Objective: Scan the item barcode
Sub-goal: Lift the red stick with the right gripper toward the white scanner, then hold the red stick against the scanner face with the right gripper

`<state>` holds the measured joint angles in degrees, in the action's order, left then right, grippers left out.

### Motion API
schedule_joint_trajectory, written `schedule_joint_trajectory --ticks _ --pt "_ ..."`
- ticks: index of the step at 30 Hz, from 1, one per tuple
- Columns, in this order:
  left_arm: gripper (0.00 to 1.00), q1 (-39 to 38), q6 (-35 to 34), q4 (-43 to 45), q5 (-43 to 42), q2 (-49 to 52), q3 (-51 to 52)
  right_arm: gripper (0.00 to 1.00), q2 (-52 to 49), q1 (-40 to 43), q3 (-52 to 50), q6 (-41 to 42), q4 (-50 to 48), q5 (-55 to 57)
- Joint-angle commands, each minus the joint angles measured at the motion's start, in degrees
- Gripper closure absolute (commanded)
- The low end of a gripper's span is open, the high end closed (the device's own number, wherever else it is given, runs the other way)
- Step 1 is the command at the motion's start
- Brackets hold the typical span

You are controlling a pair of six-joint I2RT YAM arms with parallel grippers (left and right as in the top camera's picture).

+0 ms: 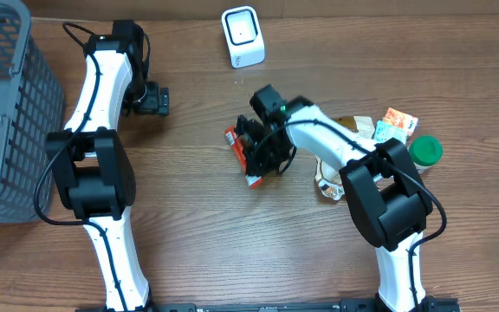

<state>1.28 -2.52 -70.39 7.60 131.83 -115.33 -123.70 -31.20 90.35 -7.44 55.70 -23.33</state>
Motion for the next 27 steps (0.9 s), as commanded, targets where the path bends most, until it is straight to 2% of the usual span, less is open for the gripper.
schedule_joint_trajectory --ticks 1,4,8,14,18,24,25,27 --pt "0.0 0.09 1.25 0.22 0.72 0.39 -1.09 0.96 -0.07 -0.15 8.5 -6.1 4.5 11.21" --pt "0.0 0.11 1.25 0.22 0.72 0.39 -1.09 0.96 -0.07 -0.96 15.5 -6.51 9.68 21.33" --pt "0.0 0.09 1.25 0.22 0.7 0.39 -1.09 0.96 -0.07 -1.09 21.62 -6.54 10.8 30.14" --pt "0.0 0.09 1.25 0.22 0.72 0.39 -1.09 0.97 -0.07 -0.83 34.47 -6.64 14.14 39.41" --pt "0.0 0.07 1.25 0.24 0.7 0.39 -1.09 0.97 -0.07 -0.2 41.2 -9.68 17.16 42.12" --pt "0.0 0.09 1.27 0.22 0.72 0.39 -1.09 0.97 -0.96 1.49 42.49 -15.43 13.05 49.29" --pt "0.0 0.09 1.25 0.24 0.7 0.39 -1.09 0.97 -1.68 1.79 42.49 -17.31 11.28 49.79" --pt "0.0 0.09 1.25 0.26 0.7 0.39 -1.09 0.96 -4.26 2.36 42.47 -26.21 4.04 50.34"
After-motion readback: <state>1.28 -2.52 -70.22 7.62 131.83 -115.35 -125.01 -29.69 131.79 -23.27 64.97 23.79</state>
